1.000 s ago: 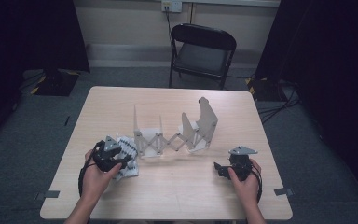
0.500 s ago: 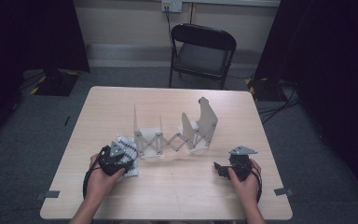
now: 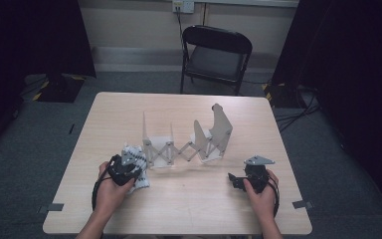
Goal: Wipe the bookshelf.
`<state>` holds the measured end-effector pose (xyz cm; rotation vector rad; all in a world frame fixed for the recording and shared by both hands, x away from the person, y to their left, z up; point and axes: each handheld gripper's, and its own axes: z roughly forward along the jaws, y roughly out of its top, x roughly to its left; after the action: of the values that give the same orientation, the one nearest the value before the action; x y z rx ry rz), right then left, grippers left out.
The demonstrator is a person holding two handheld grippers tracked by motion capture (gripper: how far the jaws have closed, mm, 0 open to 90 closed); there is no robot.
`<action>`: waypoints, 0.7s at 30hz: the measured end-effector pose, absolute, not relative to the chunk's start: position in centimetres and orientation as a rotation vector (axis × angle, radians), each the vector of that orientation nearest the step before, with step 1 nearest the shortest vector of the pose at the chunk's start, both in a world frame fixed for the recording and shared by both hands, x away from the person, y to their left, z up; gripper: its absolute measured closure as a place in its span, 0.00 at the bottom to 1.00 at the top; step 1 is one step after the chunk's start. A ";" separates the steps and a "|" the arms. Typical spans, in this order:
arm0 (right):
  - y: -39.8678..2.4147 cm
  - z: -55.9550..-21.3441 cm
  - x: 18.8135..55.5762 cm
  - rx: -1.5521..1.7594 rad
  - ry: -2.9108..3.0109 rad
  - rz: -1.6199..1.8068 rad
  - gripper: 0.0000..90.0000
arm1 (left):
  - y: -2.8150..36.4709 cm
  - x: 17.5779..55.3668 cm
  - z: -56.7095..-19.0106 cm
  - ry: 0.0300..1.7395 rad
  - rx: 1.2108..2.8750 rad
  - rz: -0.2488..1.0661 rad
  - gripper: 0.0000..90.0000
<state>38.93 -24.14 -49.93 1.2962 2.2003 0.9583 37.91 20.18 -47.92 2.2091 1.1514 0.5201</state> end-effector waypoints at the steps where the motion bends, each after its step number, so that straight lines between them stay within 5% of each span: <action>1: -24.1 -49.9 38.9 1.297 2.201 0.958 0.15 | 20.2 38.0 -47.9 1.151 2.210 0.513 0.82; 21: -24.1 -49.9 39.0 1.295 2.202 0.960 0.15 | 21.2 38.4 -43.7 1.182 2.113 0.471 0.86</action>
<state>38.96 -24.13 -49.94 1.2955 2.2017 0.9599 38.38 21.20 -43.67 2.1128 1.1822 0.4714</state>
